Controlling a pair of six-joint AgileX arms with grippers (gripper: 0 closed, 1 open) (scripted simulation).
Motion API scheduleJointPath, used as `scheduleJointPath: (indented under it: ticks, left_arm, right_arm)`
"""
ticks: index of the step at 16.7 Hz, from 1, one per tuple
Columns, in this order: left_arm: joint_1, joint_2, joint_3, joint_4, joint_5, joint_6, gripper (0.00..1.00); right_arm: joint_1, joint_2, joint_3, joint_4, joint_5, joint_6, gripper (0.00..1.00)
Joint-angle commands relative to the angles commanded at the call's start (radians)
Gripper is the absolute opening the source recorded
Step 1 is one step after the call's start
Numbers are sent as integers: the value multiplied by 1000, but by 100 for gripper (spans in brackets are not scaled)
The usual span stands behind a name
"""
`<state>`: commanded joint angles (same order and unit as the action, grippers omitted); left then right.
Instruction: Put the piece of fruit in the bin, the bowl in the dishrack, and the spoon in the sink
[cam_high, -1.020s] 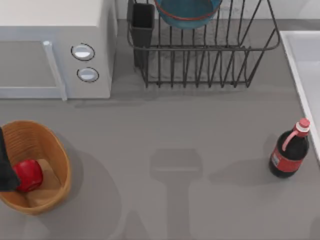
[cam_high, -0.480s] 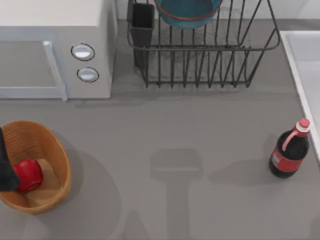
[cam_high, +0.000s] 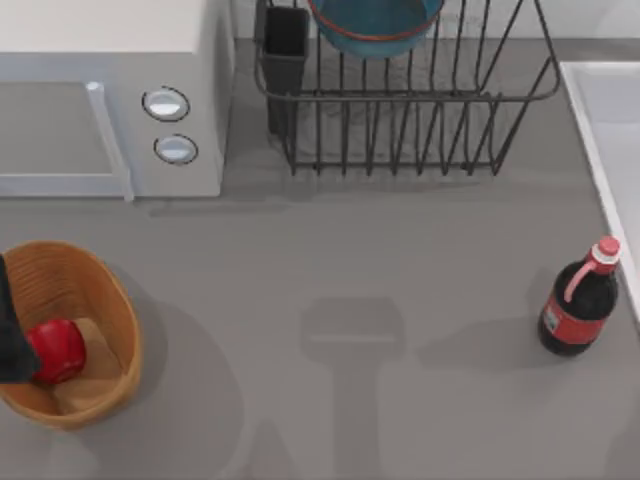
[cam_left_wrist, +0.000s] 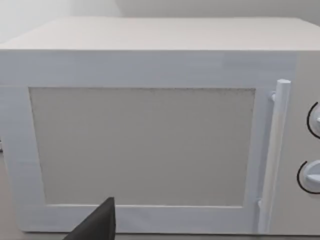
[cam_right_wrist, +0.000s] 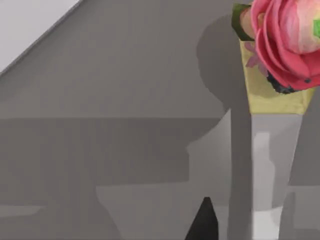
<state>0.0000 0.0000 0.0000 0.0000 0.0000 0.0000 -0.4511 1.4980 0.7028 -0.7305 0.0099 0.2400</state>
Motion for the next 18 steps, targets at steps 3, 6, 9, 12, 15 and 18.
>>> scheduleJointPath:
  ticks: [3,6,9,12,15,18]
  left_arm:
    - [0,0,0,0,0,0,100]
    - [0,0,0,0,0,0,100]
    - [0,0,0,0,0,0,100]
    - [0,0,0,0,0,0,100]
    - [0,0,0,0,0,0,100]
    - [0,0,0,0,0,0,100]
  right_arm:
    - [0,-52,90,-161,1,-4,0]
    - [-4,-110,180,-319,0,-4,0]
    - [-3,-150,228,-385,0,-5,0]
    - [-3,-152,229,-386,0,-5,0]
    - [-1,-138,236,-388,0,-1,0]
    - [10,-57,328,-425,1,20,0]
